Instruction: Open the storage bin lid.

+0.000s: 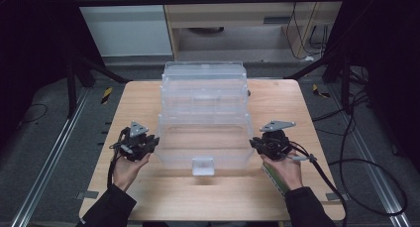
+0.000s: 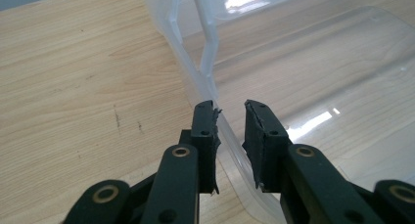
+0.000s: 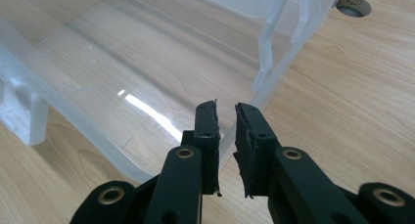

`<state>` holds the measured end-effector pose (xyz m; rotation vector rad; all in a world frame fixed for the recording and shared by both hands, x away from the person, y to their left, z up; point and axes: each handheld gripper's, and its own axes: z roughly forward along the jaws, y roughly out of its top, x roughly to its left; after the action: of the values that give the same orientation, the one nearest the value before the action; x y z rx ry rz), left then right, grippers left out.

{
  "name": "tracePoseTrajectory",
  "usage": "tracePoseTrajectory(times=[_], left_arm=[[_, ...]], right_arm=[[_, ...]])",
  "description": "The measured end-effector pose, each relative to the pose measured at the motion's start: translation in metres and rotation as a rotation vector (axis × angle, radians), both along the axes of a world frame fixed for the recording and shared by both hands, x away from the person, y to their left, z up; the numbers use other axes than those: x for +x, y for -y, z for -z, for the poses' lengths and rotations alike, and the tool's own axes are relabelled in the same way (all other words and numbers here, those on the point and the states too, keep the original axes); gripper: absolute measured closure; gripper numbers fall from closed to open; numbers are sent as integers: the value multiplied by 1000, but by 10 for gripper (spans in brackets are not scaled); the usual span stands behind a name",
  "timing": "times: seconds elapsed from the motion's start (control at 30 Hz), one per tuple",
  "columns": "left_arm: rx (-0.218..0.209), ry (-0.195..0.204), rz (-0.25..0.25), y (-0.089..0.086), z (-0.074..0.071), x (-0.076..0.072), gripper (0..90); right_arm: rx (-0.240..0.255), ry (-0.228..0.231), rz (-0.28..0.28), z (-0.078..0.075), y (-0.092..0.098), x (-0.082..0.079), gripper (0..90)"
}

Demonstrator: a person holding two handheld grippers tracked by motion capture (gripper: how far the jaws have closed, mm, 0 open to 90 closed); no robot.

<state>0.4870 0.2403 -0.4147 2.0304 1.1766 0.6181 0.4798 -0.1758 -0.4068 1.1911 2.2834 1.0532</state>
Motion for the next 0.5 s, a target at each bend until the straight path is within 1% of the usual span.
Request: tracePoseTrajectory(times=[0.23, 0.37, 0.4, 0.5], left_arm=[[9, 4, -5, 1, 1, 1, 730], [-5, 1, -4, 1, 2, 1, 712], [-10, 6, -3, 0, 1, 1, 705], [-17, 13, -1, -1, -2, 0, 667]], right_arm=[[10, -9, 10, 0, 0, 0, 797], [10, -9, 19, 0, -1, 0, 795], [9, -9, 19, 0, -1, 0, 793], [2, -11, 19, 0, 0, 0, 733]])
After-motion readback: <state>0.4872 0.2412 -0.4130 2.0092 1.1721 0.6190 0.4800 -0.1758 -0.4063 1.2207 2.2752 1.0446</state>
